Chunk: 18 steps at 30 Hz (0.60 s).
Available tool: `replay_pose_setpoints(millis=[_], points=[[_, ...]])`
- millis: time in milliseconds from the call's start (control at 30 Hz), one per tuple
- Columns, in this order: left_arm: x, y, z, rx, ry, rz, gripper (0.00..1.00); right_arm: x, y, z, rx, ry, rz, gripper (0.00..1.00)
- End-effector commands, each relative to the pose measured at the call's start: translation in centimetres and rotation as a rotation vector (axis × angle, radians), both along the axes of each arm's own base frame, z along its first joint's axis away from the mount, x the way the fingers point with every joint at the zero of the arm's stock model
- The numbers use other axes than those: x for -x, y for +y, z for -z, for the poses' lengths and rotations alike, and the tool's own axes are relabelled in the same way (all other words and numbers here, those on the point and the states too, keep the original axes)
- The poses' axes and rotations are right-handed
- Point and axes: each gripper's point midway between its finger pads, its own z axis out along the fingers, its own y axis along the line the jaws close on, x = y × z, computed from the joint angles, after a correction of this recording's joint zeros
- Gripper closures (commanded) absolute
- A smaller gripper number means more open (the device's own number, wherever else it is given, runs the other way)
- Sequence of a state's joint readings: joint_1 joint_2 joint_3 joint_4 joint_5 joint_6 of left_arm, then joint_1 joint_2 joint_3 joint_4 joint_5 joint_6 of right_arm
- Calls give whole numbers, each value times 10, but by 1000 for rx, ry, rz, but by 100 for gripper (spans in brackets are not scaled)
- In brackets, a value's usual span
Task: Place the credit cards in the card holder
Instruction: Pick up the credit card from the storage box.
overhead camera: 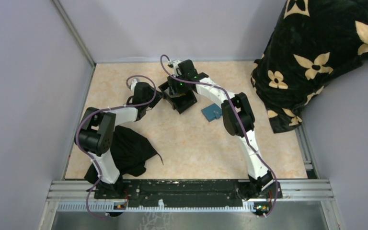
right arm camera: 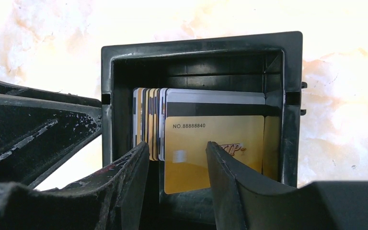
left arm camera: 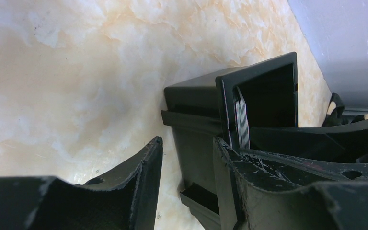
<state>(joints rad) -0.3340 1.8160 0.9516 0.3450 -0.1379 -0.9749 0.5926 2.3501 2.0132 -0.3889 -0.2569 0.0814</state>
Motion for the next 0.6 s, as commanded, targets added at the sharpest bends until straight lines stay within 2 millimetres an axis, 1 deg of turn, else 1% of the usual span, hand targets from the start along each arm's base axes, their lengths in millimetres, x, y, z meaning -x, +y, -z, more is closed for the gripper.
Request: replay_pose_setpoints(millis=[0, 100, 167, 400, 567], points=[[-9, -4, -9, 6, -33, 14, 51, -2, 9, -11, -26, -8, -3, 51], [-10, -6, -10, 11, -34, 19, 51, 0, 10, -11, -33, 3, -7, 52], [-9, -7, -10, 16, -33, 25, 52, 2, 12, -14, -47, 7, -13, 53], [-10, -11, -9, 27, -31, 40, 53, 11, 28, -35, -108, 14, -44, 57], [-10, -13, -11, 31, -35, 50, 52, 17, 37, -37, -114, 20, -54, 58]])
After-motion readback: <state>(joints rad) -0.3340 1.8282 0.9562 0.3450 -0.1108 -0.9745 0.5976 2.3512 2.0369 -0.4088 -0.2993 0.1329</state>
